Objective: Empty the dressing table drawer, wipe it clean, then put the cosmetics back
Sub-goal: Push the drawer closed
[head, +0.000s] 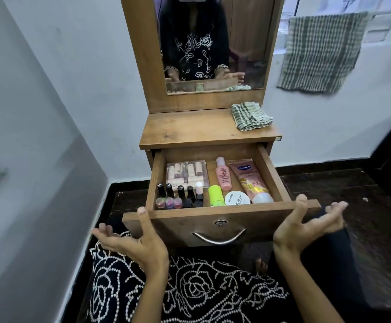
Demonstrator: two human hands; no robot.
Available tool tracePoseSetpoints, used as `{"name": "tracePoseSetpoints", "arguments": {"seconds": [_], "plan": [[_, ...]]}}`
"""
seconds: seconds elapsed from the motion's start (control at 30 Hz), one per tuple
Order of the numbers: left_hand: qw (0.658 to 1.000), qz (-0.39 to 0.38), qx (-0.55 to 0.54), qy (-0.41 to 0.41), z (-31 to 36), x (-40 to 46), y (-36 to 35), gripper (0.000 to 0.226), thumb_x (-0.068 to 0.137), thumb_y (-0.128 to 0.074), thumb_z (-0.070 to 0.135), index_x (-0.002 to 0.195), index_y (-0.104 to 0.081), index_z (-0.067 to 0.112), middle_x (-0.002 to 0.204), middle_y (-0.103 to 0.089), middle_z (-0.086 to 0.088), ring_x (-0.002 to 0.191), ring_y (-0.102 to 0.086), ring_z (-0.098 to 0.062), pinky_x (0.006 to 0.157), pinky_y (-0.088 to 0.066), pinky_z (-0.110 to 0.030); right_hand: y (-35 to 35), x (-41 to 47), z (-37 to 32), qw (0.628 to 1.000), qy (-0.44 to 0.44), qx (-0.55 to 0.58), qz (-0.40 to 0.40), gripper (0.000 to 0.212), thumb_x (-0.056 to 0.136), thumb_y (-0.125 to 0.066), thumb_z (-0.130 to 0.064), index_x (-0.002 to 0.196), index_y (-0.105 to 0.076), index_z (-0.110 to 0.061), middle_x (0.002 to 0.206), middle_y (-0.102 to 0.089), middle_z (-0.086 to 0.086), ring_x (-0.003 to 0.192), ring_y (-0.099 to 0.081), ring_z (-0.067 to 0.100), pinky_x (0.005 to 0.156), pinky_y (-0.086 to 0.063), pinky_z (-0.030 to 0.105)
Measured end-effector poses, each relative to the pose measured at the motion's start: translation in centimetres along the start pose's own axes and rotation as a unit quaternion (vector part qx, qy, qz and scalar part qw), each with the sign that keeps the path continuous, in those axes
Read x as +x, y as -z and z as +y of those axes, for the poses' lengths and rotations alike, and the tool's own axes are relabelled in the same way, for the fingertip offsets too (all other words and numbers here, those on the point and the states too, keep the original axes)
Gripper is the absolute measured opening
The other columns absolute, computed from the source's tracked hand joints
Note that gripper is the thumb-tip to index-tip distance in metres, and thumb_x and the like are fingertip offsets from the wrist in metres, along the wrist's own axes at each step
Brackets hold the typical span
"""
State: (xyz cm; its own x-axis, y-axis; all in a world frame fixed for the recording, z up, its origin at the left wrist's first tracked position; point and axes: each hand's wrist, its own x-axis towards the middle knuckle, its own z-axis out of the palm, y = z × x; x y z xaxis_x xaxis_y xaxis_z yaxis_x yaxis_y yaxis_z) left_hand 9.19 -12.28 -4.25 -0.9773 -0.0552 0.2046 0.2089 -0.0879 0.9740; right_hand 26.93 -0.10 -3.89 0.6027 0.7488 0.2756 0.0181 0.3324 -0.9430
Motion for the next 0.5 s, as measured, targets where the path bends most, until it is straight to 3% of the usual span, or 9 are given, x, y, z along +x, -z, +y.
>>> {"name": "tracePoseSetpoints", "arguments": {"seconds": [0.1,0.23,0.27,0.33,0.4,0.5], "plan": [[0.995,-0.022,-0.085,0.053,-0.5,0.0,0.0,0.108,0.07,-0.064,0.051,0.149,-0.002,0.01,0.15,-0.016,-0.005,0.132,-0.024,-0.008,0.078,-0.04,0.004,0.0,-0.3,1.0,0.997,-0.075,0.004,-0.012,0.077,0.085,-0.05,-0.041,0.148,-0.02,-0.007,0.141,-0.021,0.015,0.13,-0.027,0.012,0.093,-0.023,-0.007],[0.995,-0.035,-0.078,0.05,-0.7,-0.1,-0.5,0.104,0.073,-0.07,0.04,0.148,-0.004,0.01,0.148,-0.018,-0.006,0.132,-0.025,-0.009,0.077,-0.037,0.008,-0.1,-0.4,1.3,0.997,-0.072,-0.018,-0.01,0.065,0.087,-0.055,-0.034,0.141,-0.031,-0.007,0.138,-0.025,0.017,0.129,-0.034,0.02,0.094,-0.038,0.01],[0.995,-0.04,-0.071,0.049,-1.0,-0.2,-0.6,0.099,0.077,-0.071,0.033,0.148,-0.006,0.009,0.147,-0.019,-0.008,0.133,-0.026,-0.012,0.079,-0.036,0.008,-0.1,-0.3,1.5,0.997,-0.067,-0.021,-0.011,0.061,0.088,-0.057,-0.03,0.138,-0.032,-0.006,0.137,-0.026,0.017,0.125,-0.036,0.019,0.089,-0.04,0.007],[0.997,-0.043,-0.053,0.046,-1.3,-0.3,-0.7,0.089,0.082,-0.069,0.024,0.146,-0.009,0.008,0.146,-0.02,-0.01,0.134,-0.028,-0.015,0.089,-0.037,0.001,-0.3,-0.2,1.5,0.998,-0.064,-0.014,-0.008,0.055,0.089,-0.059,-0.024,0.133,-0.033,-0.003,0.134,-0.028,0.019,0.118,-0.037,0.015,0.077,-0.04,-0.002],[0.997,-0.043,-0.051,0.046,-1.4,-0.3,-0.8,0.08,0.083,-0.068,0.024,0.142,-0.017,0.009,0.143,-0.021,-0.01,0.133,-0.032,-0.019,0.097,-0.041,-0.015,-0.3,-0.3,1.6,0.998,-0.063,-0.011,-0.009,0.052,0.089,-0.06,-0.021,0.129,-0.034,0.0,0.132,-0.029,0.02,0.115,-0.036,0.013,0.074,-0.039,-0.005],[0.998,-0.043,-0.036,0.03,-1.0,-0.6,-0.8,0.062,0.084,-0.067,0.027,0.13,-0.03,0.006,0.136,-0.025,-0.013,0.125,-0.04,-0.024,0.091,-0.05,-0.028,-0.3,-0.2,1.6,0.998,-0.058,-0.007,-0.01,0.049,0.089,-0.06,-0.021,0.125,-0.035,0.002,0.127,-0.031,0.019,0.114,-0.037,0.014,0.074,-0.039,-0.005]]}}
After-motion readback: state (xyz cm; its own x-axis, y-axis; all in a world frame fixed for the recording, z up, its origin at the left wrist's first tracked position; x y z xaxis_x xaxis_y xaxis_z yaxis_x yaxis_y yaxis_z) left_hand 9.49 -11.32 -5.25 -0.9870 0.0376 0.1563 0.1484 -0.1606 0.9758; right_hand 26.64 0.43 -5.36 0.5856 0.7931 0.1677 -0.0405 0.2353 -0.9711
